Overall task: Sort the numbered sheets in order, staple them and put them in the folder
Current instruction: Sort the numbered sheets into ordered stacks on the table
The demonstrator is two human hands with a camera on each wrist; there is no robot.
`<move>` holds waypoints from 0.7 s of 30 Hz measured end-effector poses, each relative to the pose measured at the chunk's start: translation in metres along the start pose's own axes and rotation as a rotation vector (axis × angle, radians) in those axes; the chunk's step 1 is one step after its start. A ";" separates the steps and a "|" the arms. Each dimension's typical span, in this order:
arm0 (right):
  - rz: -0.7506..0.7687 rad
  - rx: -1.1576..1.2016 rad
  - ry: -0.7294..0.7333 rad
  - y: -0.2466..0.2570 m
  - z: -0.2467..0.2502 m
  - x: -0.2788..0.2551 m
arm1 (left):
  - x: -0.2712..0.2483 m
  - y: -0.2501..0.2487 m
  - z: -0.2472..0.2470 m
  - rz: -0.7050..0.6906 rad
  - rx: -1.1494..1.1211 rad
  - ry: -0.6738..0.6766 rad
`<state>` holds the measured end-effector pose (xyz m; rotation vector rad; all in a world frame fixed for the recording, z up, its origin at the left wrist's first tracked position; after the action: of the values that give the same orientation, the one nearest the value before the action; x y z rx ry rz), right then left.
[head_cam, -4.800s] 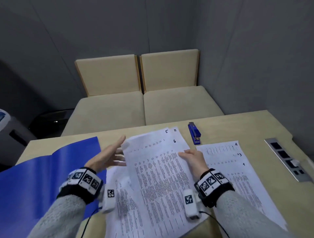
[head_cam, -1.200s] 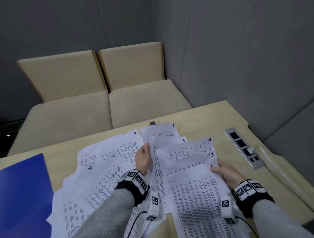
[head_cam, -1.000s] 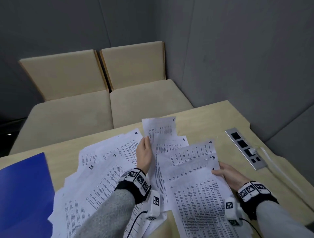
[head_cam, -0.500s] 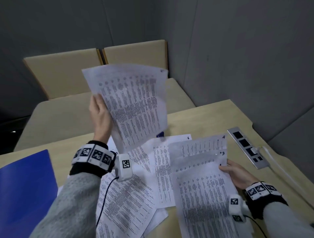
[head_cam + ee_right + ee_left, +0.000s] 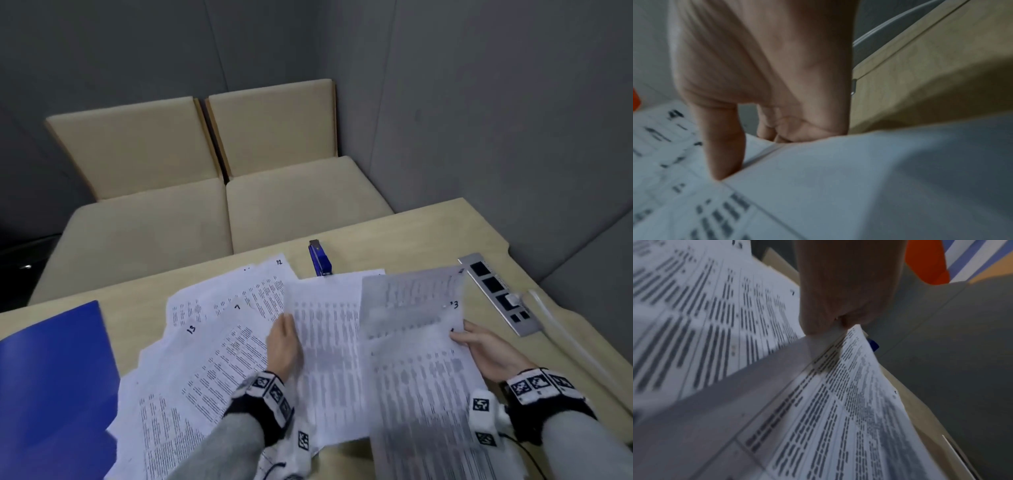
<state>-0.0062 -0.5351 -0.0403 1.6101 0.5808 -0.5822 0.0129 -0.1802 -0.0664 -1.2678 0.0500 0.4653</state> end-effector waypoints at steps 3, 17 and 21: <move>-0.063 -0.156 -0.045 -0.010 -0.012 0.007 | -0.017 0.004 -0.018 0.060 -0.038 0.036; -0.330 -0.531 -0.182 -0.025 -0.045 0.035 | 0.007 -0.002 -0.045 0.301 -0.218 0.089; -0.369 -0.615 -0.229 -0.026 -0.052 0.049 | 0.006 -0.005 -0.043 0.285 -0.207 0.018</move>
<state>0.0152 -0.4791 -0.0864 0.8499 0.7981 -0.7580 0.0289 -0.2192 -0.0769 -1.4758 0.2046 0.7189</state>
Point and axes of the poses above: each hand's wrist, its own x-axis towards the middle knuckle, its own z-axis out of the back of the hand, y = z × x, the point moved 3 cm from there along x, towards the middle knuckle, and after that the axes turned 8 degrees about -x, right-handed, at the moved point
